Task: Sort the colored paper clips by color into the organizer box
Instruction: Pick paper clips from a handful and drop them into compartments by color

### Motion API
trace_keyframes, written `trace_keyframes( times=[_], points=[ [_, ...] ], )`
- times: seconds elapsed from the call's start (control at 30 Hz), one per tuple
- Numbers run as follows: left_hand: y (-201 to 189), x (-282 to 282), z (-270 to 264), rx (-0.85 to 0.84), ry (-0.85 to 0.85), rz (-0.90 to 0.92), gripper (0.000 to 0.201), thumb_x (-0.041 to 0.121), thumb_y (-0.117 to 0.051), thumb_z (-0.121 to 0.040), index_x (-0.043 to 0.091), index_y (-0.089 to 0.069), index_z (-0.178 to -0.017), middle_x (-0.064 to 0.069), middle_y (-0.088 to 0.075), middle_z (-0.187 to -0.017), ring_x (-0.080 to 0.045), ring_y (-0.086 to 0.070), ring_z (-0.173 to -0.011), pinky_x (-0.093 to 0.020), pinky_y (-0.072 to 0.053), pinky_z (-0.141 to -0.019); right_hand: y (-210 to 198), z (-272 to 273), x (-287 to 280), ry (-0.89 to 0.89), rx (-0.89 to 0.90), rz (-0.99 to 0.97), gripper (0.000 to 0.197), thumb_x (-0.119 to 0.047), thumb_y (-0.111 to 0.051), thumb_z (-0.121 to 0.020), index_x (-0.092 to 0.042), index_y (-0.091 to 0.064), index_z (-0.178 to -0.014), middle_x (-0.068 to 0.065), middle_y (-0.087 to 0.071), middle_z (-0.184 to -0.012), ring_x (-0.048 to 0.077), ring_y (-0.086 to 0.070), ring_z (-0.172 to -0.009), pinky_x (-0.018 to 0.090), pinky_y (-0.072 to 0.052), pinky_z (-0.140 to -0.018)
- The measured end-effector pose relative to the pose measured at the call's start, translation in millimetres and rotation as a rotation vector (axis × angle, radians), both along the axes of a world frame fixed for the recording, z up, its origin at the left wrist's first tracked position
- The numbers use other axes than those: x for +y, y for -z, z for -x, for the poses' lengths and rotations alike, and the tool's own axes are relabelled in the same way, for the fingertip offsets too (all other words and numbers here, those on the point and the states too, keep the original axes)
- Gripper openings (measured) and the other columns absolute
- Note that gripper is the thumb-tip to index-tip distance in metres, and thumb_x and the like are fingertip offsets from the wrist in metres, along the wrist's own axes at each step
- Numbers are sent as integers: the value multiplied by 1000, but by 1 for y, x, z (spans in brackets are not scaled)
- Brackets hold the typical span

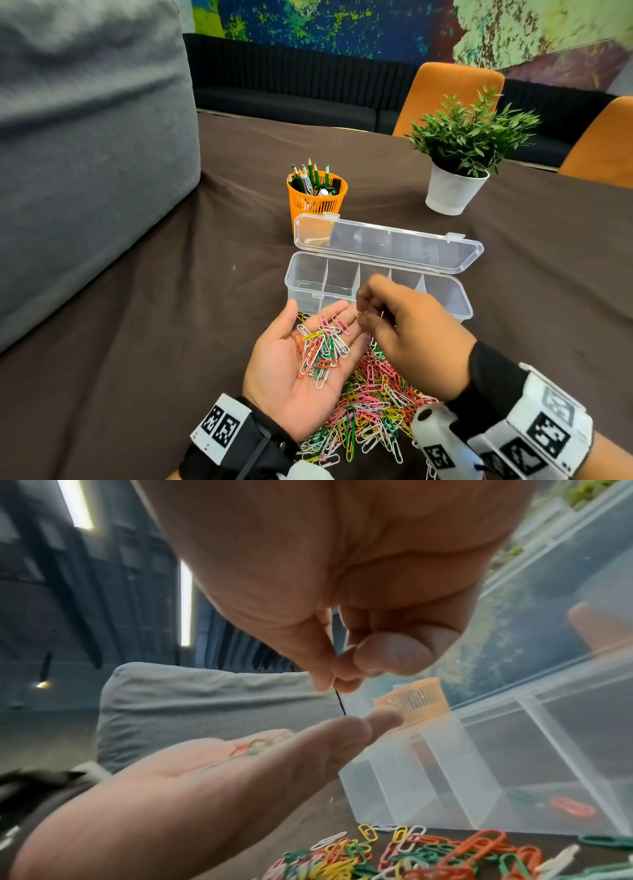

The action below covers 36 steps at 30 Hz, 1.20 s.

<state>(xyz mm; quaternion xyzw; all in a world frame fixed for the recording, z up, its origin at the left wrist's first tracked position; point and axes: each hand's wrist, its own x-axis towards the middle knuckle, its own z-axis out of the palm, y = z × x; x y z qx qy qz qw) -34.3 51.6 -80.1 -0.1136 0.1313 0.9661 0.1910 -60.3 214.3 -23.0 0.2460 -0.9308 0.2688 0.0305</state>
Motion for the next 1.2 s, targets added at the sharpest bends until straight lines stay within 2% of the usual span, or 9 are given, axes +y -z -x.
trace_keyframes(
  times=[0.1, 0.23, 0.37, 0.5, 0.6, 0.83, 0.9, 1.0, 1.2],
  points=[
    [-1, 0, -2, 35, 0, 0, 73, 50, -40, -99, -14, -53, -132, -31, -60, -127, -40, -67, -105, -48, -55, -95, 3, -13, -10, -30, 31, -84, 4, -29, -56, -92, -27, -55, -89, -11, -57, -86, 9, -52, -83, 29, -46, -77],
    [0, -1, -1, 54, 14, -43, 74, 52, -37, -100, -12, -54, -132, -29, -57, -134, -39, -67, -102, -39, -60, -67, 1, -23, -20, -20, 50, -255, 27, -48, -53, -93, -23, -62, -95, -6, -56, -95, 15, -54, -89, 30, -46, -81],
    [6, -1, 1, 39, 20, 16, 73, 51, -36, -100, -11, -52, -135, -29, -54, -139, -40, -57, -123, -45, -56, -90, 0, -24, -21, -25, 59, -276, 19, -39, -51, -93, -24, -62, -98, -6, -58, -95, 16, -55, -92, 30, -46, -80],
    [9, 1, 1, 20, 1, 7, 70, 48, -40, -100, -12, -53, -133, -33, -50, -140, -35, -49, -130, -48, -32, -116, 0, -20, -11, 42, 25, -134, 6, -28, -58, -84, -25, -61, -88, -11, -57, -70, 8, -54, -67, 22, -45, -63],
    [7, 2, 1, 18, -1, -8, 69, 48, -41, -99, -11, -51, -134, -32, -56, -134, -45, -55, -126, -52, -32, -115, -7, 1, 21, 223, 76, -10, 7, -20, -65, -79, -26, -65, -82, -15, -60, -62, 1, -56, -61, 10, -41, -59],
    [3, 3, -2, 12, 59, 10, 71, 50, -40, -99, -10, -52, -134, -31, -56, -135, -46, -53, -128, -53, -29, -116, -14, 52, 81, 471, -30, -294, 14, -22, -62, -85, -32, -71, -91, -9, -68, -90, 17, -63, -90, 23, -43, -77],
    [3, 3, -1, 17, 82, 7, 73, 50, -39, -98, -13, -54, -131, -32, -55, -135, -47, -51, -129, -54, -29, -116, -10, 49, 75, 415, 45, -394, 14, -28, -62, -87, -30, -74, -94, -7, -63, -97, 18, -61, -95, 28, -47, -82],
    [2, 2, -1, 35, 112, 13, 73, 50, -39, -99, -16, -56, -126, -34, -54, -135, -48, -52, -128, -55, -28, -116, -8, 27, 43, 170, 202, -216, 10, -31, -67, -87, -32, -75, -91, -12, -57, -84, 6, -54, -78, 25, -45, -74],
    [-1, 7, -7, 44, 116, -61, 61, 46, -43, -99, -8, -65, -114, -21, -61, -101, -30, -59, -95, -50, -46, -101, 3, 7, -7, -144, -58, -188, 30, -28, -61, -92, -43, -66, -118, -11, -51, -94, 6, -55, -89, 24, -45, -83]
  ],
)
